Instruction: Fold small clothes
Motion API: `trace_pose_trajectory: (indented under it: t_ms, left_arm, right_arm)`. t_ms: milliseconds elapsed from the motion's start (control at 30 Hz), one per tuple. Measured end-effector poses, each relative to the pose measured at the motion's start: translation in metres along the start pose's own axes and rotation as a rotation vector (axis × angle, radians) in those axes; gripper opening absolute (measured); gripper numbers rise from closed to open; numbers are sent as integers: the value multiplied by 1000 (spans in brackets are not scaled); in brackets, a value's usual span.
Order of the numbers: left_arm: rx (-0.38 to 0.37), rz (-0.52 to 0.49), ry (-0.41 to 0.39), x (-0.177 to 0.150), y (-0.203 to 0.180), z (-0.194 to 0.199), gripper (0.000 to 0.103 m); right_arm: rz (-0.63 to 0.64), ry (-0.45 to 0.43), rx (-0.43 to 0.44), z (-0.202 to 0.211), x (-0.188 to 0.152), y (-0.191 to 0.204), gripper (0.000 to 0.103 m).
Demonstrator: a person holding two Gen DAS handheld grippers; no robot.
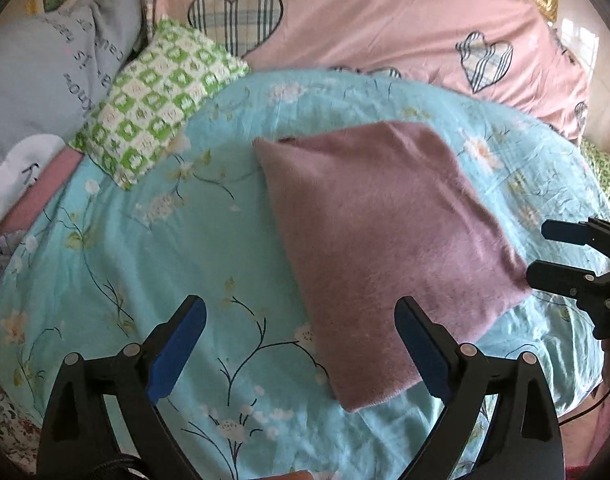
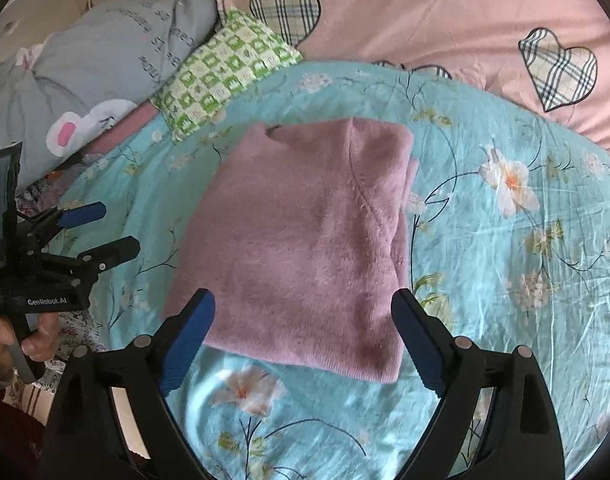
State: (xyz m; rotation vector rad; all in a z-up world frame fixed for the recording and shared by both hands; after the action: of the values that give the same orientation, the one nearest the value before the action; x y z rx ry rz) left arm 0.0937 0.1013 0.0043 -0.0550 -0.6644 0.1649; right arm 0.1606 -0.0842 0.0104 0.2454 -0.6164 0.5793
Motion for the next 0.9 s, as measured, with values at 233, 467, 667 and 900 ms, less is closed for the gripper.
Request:
trace_pose_trajectory:
  t_ms: [233,467,667,900]
  left_arm:
    - [13,32,69,-1,1,-23,96]
    - [24,30,74,4,1,-31,96]
    - [28,19,85,8,-3,-39,96]
    - [27,24,97,11,-6,-43,96]
  right_arm:
    - [5,74,16,-30,5,1,90]
    - [-9,99,30,-44,11,0,90]
    - [-13,110,32,-51,16,-5,90]
    - [-10,118,32,-54,19,-5,90]
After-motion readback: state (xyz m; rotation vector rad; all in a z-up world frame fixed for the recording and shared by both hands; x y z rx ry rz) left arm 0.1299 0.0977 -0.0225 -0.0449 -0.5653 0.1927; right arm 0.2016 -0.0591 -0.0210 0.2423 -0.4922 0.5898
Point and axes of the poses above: each gripper's, at about its wrist camera, not at the fingertips, and z roughly against the way its jaws point, y to its left, x to its top, the point moved 3 cm from there along -z, roughly the way its jaws point, and after that the axes turned 9 degrees about -x, right-handed, at the moved point
